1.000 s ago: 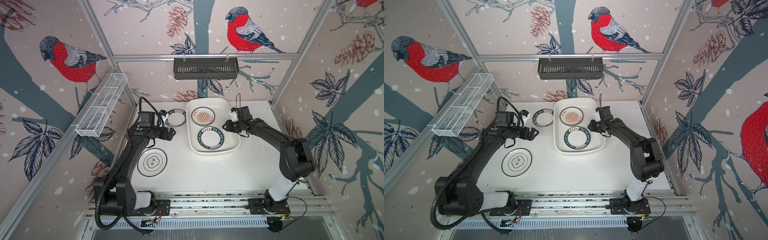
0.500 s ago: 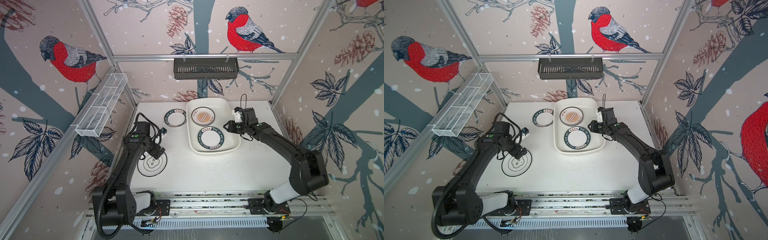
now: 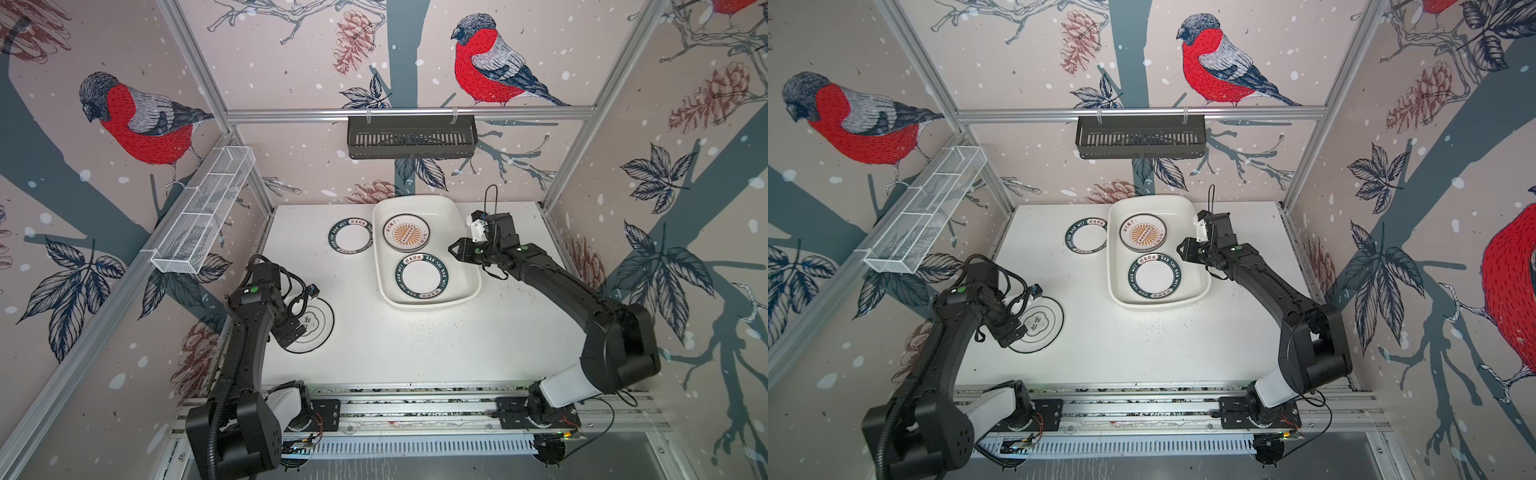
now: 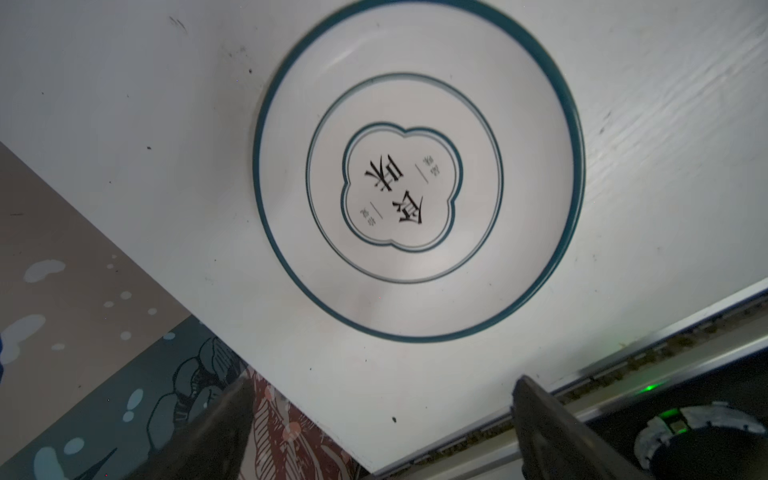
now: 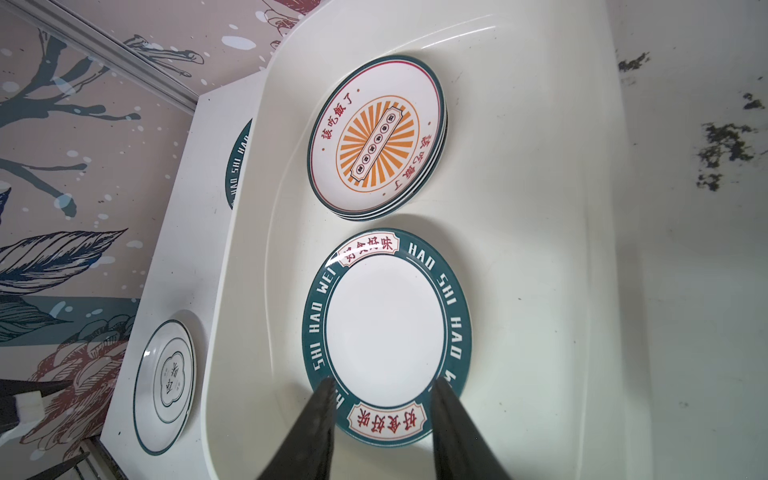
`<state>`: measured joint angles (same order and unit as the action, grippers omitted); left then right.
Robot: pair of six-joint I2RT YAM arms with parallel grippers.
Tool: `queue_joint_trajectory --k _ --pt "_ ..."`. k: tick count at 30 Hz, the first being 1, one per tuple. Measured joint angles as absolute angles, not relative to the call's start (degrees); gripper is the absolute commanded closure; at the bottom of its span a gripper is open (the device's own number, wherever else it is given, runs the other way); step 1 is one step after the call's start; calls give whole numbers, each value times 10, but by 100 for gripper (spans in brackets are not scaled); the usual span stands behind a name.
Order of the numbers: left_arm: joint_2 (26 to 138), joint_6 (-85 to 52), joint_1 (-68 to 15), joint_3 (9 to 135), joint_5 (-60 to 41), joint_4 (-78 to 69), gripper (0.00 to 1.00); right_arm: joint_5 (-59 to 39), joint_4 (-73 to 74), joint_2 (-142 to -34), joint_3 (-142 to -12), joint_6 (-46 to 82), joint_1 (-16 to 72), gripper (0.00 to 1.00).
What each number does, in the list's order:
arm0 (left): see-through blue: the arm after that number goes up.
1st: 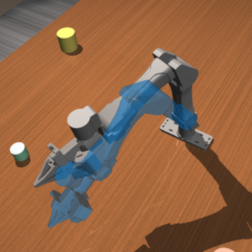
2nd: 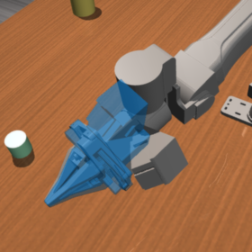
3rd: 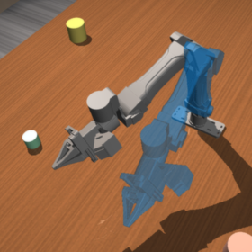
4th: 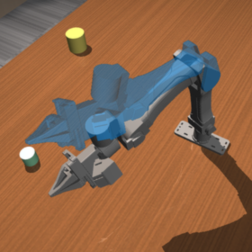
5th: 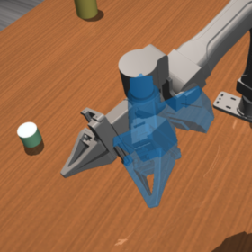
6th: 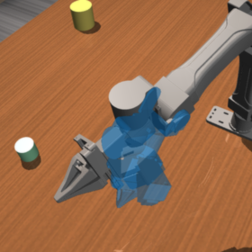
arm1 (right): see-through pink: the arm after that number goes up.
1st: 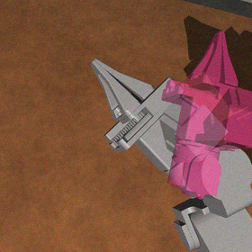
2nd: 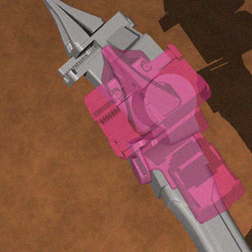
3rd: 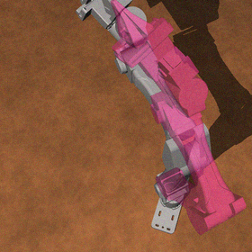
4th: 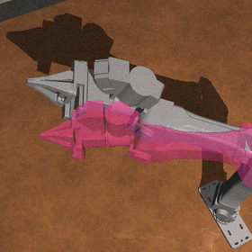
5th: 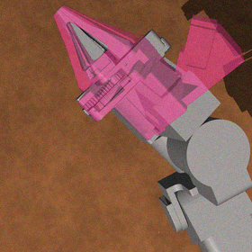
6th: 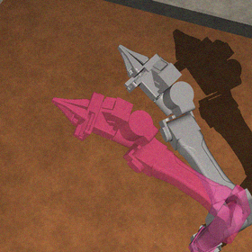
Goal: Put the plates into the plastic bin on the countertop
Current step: 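Lower the left gripper over the black-outlined white plate while the right gripper withdraws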
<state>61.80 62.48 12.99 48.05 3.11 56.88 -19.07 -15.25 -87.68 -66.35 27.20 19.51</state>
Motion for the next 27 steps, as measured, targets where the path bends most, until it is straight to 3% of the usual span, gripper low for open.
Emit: queue_joint_trajectory --k 17,27 --pt "607 771 233 384 105 538 5 -192 -192 -861 -698 286 172 59" --pt "643 793 246 349 111 463 5 -196 -195 -864 -705 290 172 59"
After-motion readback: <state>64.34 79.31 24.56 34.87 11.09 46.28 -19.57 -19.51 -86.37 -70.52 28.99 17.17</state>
